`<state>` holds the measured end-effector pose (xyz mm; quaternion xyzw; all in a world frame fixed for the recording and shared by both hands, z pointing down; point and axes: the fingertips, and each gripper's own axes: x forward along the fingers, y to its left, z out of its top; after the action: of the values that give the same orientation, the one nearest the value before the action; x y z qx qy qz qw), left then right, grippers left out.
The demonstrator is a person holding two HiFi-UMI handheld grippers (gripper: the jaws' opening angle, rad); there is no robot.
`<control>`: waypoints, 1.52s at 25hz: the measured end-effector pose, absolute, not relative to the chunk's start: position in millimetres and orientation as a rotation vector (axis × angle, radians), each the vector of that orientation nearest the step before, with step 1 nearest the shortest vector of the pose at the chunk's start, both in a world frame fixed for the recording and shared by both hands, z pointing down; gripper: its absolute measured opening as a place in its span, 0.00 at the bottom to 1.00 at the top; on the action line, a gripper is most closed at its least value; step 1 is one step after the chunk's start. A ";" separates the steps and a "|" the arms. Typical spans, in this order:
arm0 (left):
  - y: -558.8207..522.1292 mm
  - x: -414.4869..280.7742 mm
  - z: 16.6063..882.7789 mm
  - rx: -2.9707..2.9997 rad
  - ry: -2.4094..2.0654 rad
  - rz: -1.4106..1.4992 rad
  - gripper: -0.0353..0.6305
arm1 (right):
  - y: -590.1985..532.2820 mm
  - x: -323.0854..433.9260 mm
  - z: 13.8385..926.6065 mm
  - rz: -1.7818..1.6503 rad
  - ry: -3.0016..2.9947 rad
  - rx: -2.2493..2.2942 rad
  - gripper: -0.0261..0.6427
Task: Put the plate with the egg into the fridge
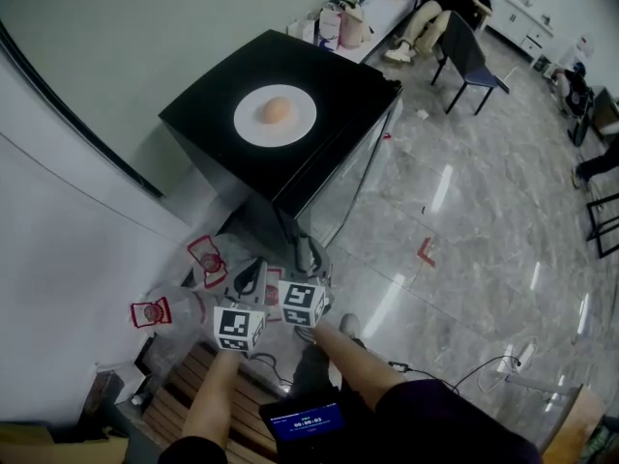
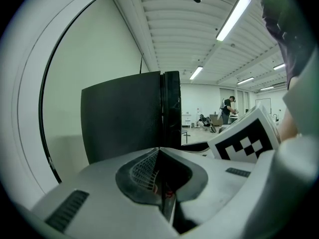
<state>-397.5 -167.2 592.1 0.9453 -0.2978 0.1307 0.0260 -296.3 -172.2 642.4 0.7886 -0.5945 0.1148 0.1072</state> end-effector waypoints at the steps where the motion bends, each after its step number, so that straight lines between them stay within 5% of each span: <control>1: -166.6 -399.0 593.0 2.922 -0.918 0.408 0.07 | -171.6 -295.8 642.3 0.331 -1.744 2.325 0.22; 22: -162.6 -375.3 607.3 2.972 -0.765 0.437 0.07 | -128.9 -275.2 638.1 0.356 -1.844 2.334 0.15; 38: -61.2 -219.2 615.5 3.183 -0.106 0.464 0.07 | -26.0 -181.1 638.3 0.290 -1.969 2.239 0.13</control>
<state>-219.2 -61.2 615.5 0.9883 -0.0328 0.1441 -0.0382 -181.1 -26.0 638.3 0.7454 -0.6556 0.0965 0.0728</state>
